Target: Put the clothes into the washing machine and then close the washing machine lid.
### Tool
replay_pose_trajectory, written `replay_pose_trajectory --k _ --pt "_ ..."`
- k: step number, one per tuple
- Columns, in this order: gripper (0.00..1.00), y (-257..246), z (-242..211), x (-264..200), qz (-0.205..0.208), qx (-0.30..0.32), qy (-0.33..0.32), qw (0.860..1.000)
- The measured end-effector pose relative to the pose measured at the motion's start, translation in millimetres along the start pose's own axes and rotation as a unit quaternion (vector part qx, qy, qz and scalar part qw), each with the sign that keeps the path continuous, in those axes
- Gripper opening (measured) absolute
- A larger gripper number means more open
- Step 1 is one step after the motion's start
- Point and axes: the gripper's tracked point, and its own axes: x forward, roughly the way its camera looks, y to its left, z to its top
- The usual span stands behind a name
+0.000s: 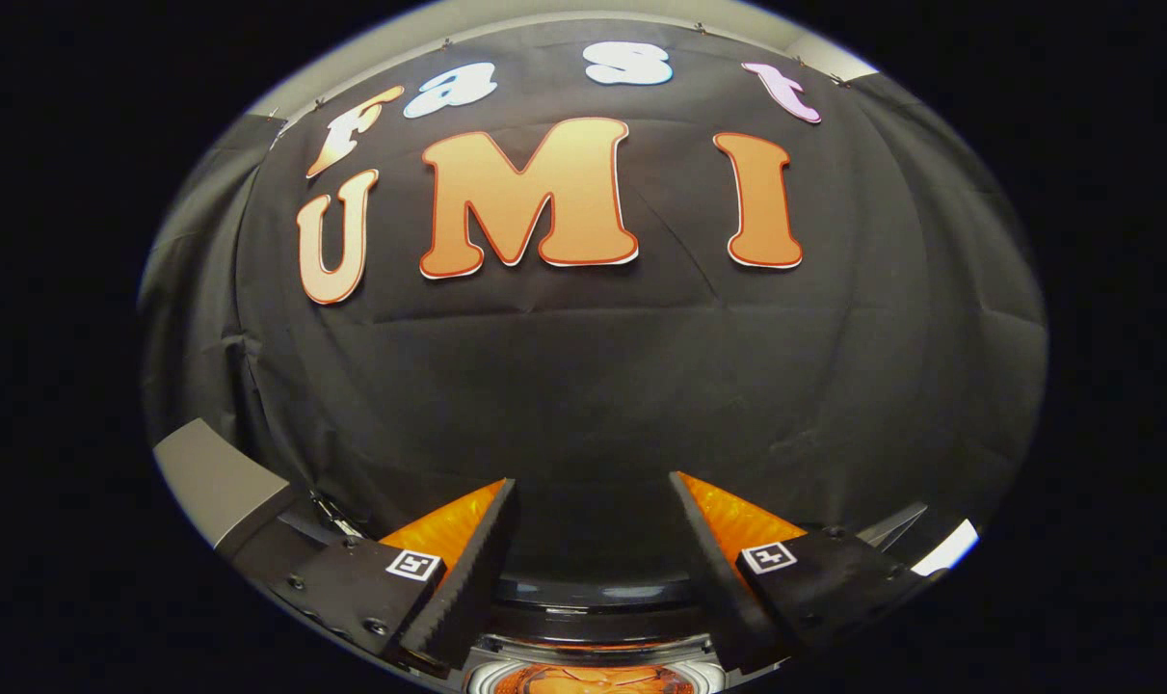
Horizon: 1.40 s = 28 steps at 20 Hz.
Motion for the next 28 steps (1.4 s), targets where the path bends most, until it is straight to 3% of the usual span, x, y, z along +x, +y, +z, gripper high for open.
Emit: replay_pose_trajectory --k 15,24,28 --pt "0.97 8 -52 -97 0.0 -0.006 -0.002 1.0" --pt "0.97 18 -146 -137 0.006 -0.027 0.089 0.996" --pt "0.97 25 -153 -146 0.009 -0.004 0.092 0.996"
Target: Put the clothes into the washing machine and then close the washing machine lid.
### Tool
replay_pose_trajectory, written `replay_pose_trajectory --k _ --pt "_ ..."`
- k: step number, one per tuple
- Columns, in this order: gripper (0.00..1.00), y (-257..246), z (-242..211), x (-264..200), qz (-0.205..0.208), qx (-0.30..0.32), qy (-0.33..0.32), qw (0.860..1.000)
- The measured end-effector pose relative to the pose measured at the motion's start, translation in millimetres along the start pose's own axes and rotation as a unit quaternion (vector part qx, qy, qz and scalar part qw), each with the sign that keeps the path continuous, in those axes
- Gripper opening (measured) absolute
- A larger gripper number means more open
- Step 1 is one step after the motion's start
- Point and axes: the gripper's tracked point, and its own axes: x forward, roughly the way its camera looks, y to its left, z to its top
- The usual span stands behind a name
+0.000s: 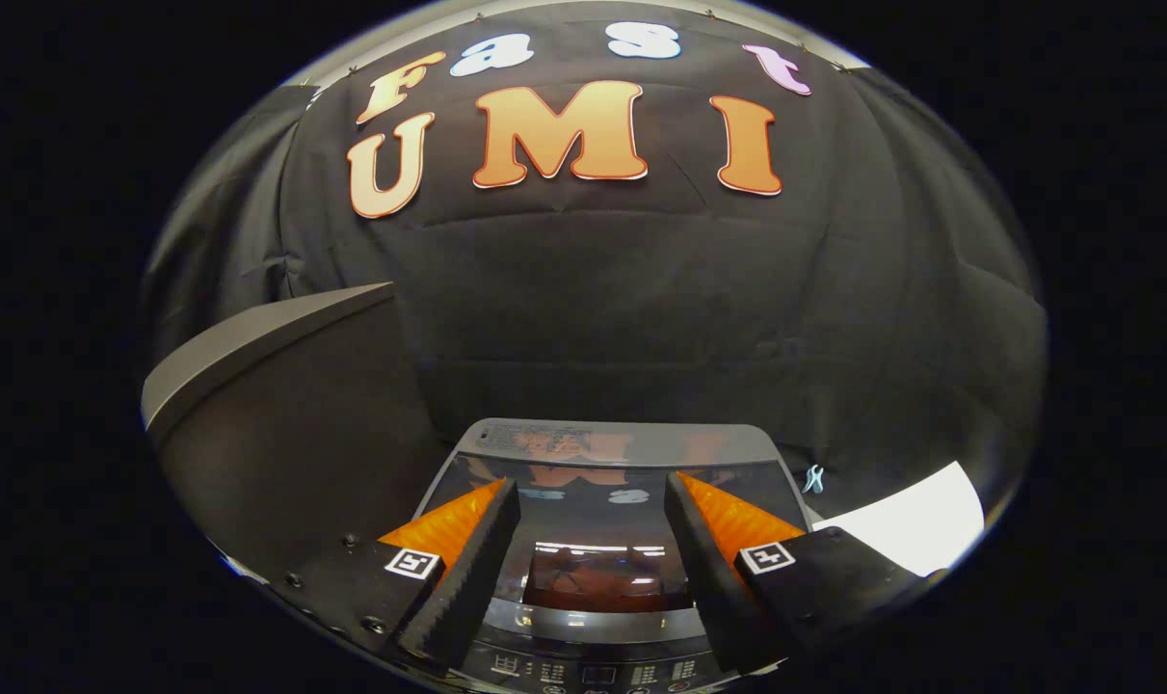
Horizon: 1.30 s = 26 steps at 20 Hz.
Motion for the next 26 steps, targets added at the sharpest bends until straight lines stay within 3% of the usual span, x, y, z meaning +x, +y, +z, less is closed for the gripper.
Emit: replay_pose_trajectory --k 9,18,26 --pt "0.98 1 83 -41 0.003 0.026 -0.088 0.996" --pt "0.98 -4 174 -141 0.009 0.023 -0.182 0.983" --pt "0.97 -32 209 -233 -0.013 0.035 -0.235 0.971"
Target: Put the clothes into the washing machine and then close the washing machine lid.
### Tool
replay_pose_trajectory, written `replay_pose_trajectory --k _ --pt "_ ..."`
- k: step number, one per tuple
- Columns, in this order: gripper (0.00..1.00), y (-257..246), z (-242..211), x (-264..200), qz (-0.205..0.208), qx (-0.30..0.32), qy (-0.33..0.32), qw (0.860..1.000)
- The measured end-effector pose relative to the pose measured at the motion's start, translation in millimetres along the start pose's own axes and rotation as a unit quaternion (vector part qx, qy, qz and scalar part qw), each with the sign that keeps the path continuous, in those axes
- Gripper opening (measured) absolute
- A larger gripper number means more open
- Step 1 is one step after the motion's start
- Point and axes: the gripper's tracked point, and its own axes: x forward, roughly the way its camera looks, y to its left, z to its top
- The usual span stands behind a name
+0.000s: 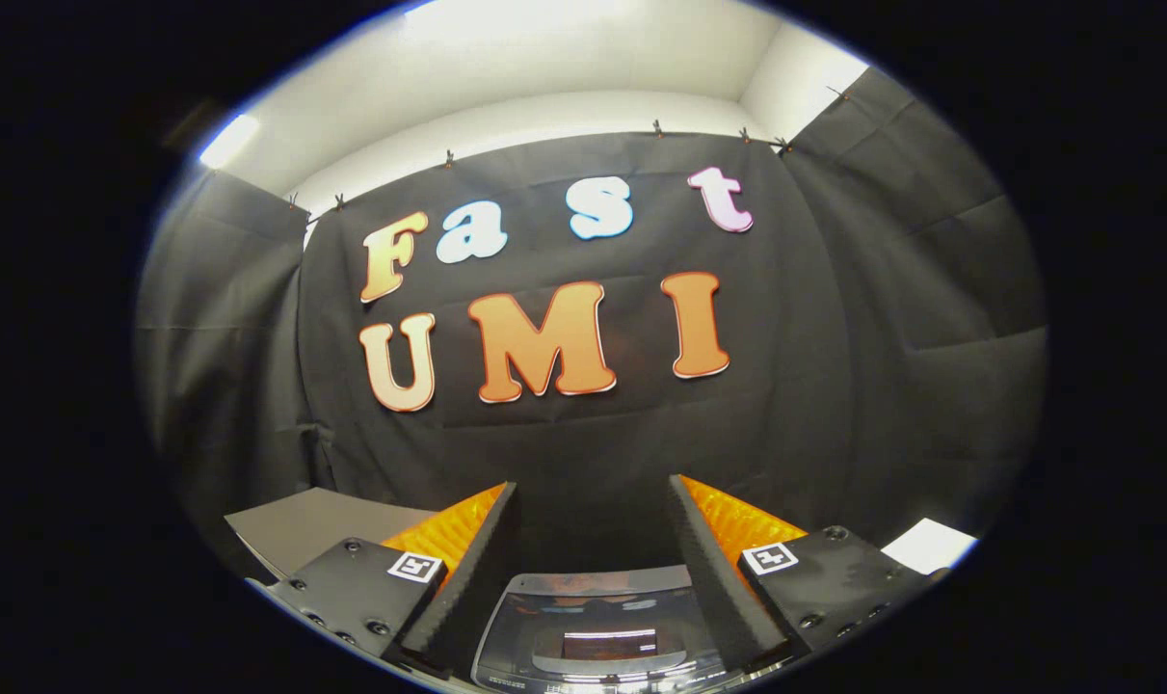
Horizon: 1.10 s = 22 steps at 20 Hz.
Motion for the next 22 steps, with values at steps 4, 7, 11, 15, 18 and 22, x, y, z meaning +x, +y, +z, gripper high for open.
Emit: replay_pose_trajectory --k 4,7,11,15,18,22 --pt "0.97 -20 20 -35 -0.027 -0.029 -0.014 0.999" --pt "0.97 -32 29 -52 -0.039 -0.064 -0.016 0.997" --pt "0.97 -34 40 -65 -0.037 -0.049 -0.022 0.998" --pt "0.97 -39 42 -67 -0.042 -0.056 -0.024 0.997" --pt "0.97 -33 42 -67 -0.035 -0.056 -0.029 0.997" --pt "0.97 -24 40 -71 -0.026 -0.037 -0.036 0.998"
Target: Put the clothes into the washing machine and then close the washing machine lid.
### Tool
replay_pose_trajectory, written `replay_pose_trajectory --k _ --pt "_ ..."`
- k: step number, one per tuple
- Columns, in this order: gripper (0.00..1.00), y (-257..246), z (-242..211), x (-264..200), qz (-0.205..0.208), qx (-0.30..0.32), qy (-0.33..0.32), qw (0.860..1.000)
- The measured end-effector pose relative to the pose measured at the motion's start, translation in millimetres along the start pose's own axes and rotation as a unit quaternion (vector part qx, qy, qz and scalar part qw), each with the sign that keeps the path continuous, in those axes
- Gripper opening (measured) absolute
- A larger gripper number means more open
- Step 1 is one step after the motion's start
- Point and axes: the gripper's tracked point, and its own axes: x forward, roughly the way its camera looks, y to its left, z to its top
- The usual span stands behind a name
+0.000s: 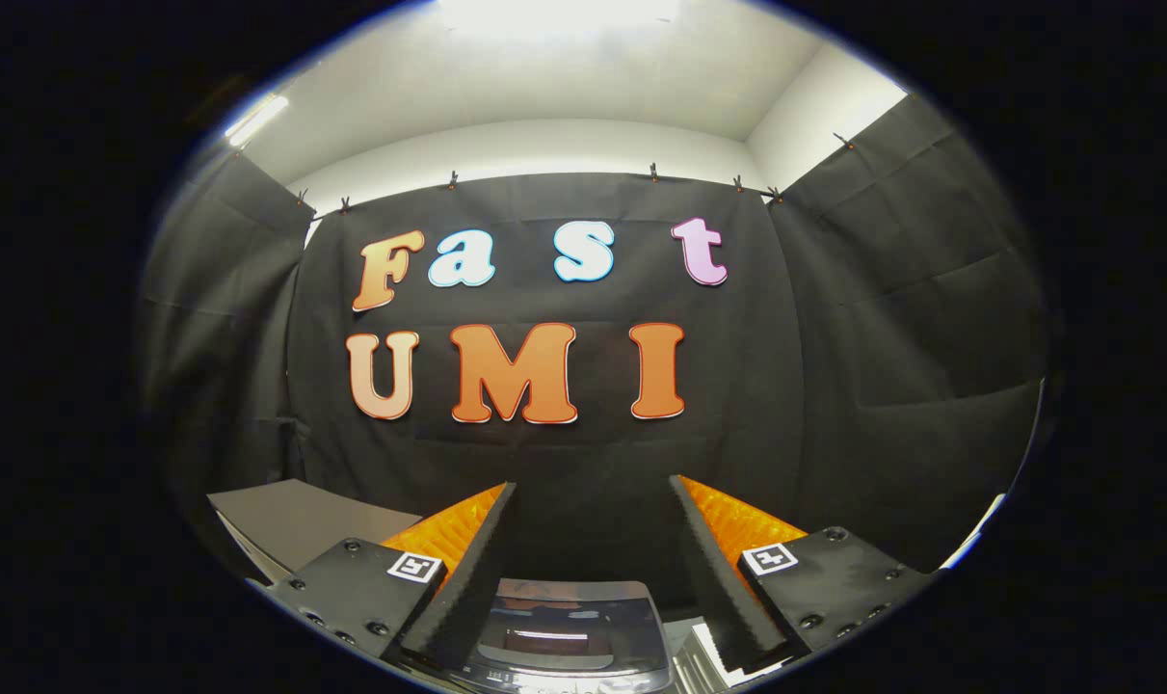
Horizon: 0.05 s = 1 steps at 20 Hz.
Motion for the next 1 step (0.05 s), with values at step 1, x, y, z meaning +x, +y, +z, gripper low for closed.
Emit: replay_pose_trajectory --k 1 --pt "0.97 1.9 -3.4 0.1 0.001 0.003 0.002 1.0"
